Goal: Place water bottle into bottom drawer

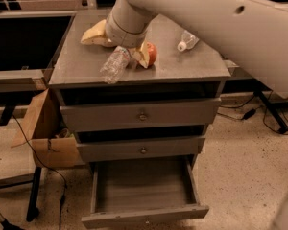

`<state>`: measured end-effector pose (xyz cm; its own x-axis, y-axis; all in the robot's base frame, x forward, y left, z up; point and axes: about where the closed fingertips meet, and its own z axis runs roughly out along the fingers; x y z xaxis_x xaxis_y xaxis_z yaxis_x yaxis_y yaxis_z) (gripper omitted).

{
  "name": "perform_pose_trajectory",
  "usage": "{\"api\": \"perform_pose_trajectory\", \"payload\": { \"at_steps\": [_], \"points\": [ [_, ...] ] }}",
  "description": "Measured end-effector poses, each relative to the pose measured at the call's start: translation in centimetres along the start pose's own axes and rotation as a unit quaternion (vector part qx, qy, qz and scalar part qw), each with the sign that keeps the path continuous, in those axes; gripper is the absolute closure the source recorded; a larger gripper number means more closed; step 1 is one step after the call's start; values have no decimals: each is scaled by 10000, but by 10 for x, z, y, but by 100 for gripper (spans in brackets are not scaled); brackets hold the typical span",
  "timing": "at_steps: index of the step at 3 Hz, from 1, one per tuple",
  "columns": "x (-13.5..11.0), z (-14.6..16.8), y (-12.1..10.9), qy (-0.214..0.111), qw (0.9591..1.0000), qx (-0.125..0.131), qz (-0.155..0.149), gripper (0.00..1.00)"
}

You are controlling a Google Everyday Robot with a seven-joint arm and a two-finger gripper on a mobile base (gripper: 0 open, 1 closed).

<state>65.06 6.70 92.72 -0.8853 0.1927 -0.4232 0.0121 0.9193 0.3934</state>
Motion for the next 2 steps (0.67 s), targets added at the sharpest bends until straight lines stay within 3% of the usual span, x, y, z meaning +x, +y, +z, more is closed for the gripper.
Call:
{"api": "perform_pose_trajectory", "payload": {
  "at_steps": [1,2],
  "points": [
    [-11,22,11,-97,9997,221,-84,0],
    [-20,46,8,-67,9979,642,-56,0]
  ]
}}
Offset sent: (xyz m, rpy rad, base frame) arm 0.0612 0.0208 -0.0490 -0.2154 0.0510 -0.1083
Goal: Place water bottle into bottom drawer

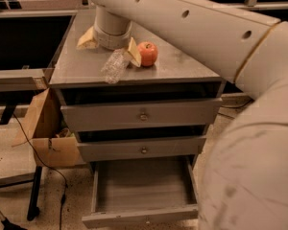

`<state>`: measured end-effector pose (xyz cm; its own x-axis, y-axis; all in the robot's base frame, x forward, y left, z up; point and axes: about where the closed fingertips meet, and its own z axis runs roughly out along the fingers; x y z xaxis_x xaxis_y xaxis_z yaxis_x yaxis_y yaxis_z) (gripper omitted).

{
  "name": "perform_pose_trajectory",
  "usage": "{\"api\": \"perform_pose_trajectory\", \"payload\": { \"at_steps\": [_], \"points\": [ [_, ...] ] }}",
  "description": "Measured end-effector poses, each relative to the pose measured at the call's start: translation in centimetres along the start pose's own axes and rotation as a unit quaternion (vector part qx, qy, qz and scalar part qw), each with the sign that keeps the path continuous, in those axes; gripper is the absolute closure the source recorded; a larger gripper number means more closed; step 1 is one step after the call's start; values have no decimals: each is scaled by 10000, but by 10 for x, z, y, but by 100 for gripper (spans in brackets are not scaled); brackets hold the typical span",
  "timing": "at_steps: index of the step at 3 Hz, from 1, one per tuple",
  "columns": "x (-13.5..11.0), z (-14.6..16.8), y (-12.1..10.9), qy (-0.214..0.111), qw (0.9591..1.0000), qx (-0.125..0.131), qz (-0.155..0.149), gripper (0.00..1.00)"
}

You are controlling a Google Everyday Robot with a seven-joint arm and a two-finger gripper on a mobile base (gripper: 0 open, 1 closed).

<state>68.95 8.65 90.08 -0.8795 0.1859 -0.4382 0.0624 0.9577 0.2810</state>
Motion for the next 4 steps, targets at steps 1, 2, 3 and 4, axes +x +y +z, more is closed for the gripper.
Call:
{"api": "perform_pose_trajectory", "payload": {
  "at_steps": [1,2,3,4],
  "points": [
    [-2,24,-4,144,9993,326,57,0],
    [3,48,-15,347,9978,555,144,0],
    [5,67,-21,515,9965,631,180,14],
    [5,70,-22,556,9964,616,162,38]
  ]
}}
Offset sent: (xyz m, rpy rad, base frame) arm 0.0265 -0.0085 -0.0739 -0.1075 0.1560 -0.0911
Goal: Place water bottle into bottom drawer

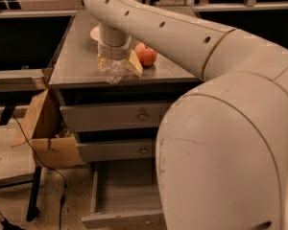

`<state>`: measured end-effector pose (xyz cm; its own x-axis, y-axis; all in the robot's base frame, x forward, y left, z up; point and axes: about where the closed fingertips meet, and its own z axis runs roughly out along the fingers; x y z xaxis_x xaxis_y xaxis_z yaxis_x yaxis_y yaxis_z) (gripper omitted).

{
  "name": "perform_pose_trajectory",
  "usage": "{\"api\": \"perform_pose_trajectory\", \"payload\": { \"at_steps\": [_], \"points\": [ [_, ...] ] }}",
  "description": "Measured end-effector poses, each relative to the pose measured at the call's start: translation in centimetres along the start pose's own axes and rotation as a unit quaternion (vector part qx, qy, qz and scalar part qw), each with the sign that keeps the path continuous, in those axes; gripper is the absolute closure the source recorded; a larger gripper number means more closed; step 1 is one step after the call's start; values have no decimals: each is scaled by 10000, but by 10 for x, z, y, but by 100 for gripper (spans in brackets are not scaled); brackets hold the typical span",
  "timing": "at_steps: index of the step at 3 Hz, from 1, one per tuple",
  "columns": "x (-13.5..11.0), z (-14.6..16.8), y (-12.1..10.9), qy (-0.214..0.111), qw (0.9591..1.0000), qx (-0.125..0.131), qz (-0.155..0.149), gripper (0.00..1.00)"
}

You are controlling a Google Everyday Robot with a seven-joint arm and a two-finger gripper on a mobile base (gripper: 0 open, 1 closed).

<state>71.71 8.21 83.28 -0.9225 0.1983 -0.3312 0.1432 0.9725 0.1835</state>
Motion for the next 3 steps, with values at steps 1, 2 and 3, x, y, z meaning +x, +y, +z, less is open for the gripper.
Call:
{"api": "perform_pose_trajectory", "payload": {
  "at_steps": [1,2,3],
  "points": [
    [-2,-7,1,-13,10000,-5,5,60],
    [-3,-9,1,-13,10000,-5,5,84],
    [10,-41,4,-206,9989,-353,-227,100]
  ]
}}
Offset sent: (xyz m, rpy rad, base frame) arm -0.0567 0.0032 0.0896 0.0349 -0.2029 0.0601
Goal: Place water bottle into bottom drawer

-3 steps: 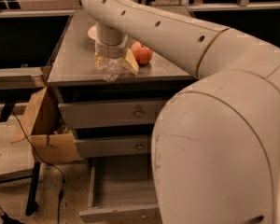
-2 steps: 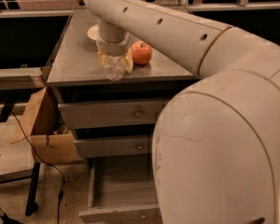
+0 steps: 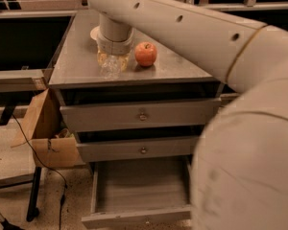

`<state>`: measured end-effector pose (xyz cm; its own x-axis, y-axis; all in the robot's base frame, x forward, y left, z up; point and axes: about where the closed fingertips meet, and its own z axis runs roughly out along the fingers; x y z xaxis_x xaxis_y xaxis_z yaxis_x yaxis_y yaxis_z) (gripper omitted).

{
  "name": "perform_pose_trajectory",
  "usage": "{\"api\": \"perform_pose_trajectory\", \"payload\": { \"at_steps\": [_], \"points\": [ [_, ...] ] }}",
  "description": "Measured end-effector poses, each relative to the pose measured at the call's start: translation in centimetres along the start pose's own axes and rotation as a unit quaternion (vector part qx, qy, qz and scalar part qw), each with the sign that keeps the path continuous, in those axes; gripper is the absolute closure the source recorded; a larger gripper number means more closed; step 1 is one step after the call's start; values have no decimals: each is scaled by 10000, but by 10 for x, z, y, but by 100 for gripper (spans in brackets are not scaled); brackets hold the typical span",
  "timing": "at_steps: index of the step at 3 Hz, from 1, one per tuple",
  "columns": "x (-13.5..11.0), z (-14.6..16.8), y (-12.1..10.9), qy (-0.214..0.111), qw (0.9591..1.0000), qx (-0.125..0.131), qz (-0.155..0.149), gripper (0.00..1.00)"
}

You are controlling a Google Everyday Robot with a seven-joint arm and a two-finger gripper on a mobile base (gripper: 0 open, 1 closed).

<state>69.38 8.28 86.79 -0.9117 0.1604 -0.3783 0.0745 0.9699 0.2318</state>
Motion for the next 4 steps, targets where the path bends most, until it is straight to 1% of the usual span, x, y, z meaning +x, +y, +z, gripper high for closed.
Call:
{"api": "perform_pose_trajectory", "payload": {
  "at_steps": [1,2,3,4],
  "points": [
    [25,-67,-3,-440,9968,-603,-288,100],
    [37,-108,-14,-695,9891,-1161,-582,100],
    [47,-120,-50,-500,9845,-1564,-616,100],
    [78,-100,-85,262,9787,-1895,-743,100]
  ]
}}
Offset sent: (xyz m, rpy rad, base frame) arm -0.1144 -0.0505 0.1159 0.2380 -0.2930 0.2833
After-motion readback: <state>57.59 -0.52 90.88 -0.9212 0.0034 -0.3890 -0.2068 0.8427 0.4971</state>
